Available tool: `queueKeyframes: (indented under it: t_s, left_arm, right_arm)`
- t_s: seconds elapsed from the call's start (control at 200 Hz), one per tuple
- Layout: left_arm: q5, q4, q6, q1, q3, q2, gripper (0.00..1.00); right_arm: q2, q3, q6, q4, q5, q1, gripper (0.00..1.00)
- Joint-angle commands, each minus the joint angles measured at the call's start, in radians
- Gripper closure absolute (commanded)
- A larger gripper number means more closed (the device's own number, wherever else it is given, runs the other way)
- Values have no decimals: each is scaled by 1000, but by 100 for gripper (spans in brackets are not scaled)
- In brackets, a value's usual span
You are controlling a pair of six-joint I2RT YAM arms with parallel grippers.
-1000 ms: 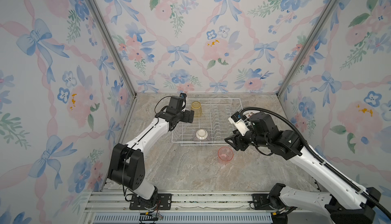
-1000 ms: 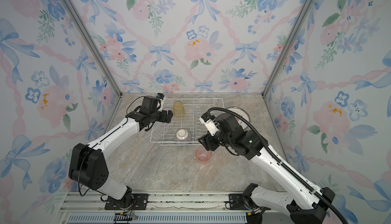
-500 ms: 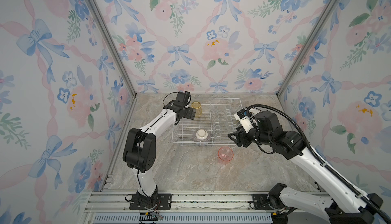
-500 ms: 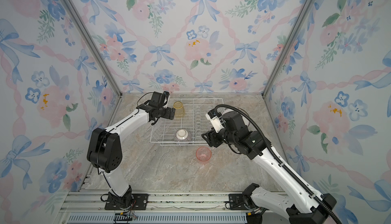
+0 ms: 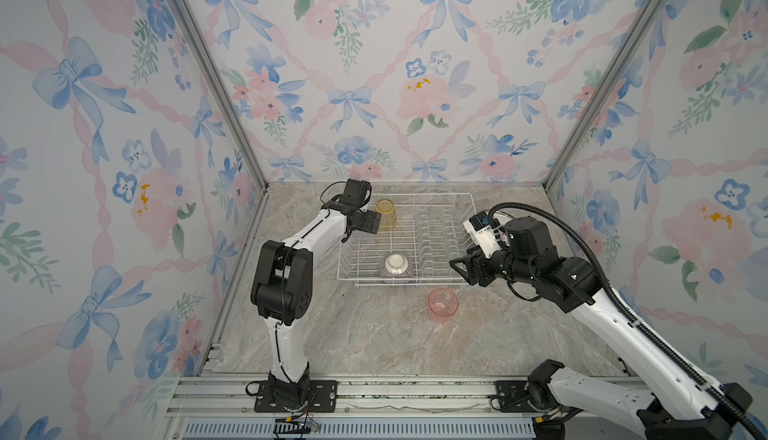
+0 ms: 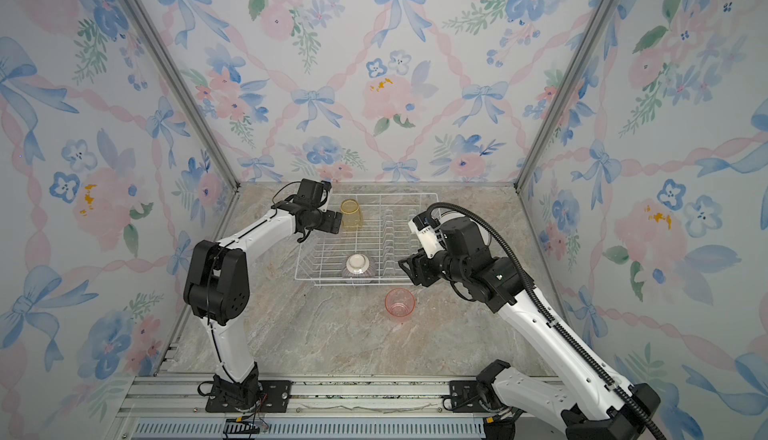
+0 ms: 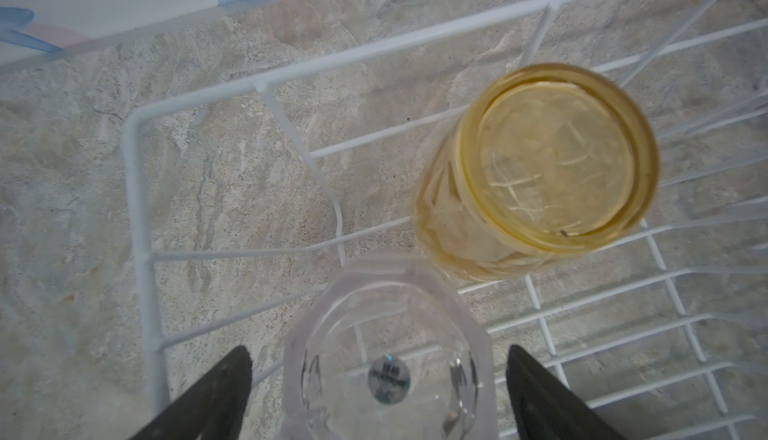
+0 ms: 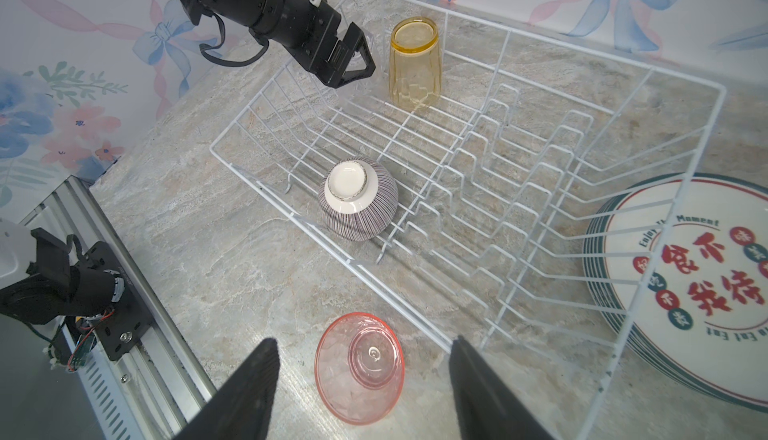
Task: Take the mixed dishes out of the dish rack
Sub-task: 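Lower the left gripper around the clear glass while the right gripper rises, then close the left gripper on the clear glass and lift it toward the right gripper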
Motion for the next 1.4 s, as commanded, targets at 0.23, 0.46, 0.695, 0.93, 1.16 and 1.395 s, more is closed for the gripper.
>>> queueKeyframes:
  t_s: [0.23,0.46,0.695,0.93,1.16,1.395]
  left_arm:
    - [38,-23,5,13,27,65,16]
    - [32,-49,12,11,26,73,24]
    - [0,-85,26,1,29,83,28]
    - [20,-85,31,-1,35,76,42]
    - [99,-84,34,2,34,53,63]
    - [183,-84,25,7,0,-45,61]
  right_arm:
    - [15,-11,8,25,-19,-16,33]
    - [21,-17,9,34,-27,-22,33]
    - [22,-20,9,38,-29,-24,32]
    - [24,-22,8,39,-30,-26,32]
    - [35,-32,16,59,-43,-27,33]
    - [79,-37,43,127,-114,-32,33]
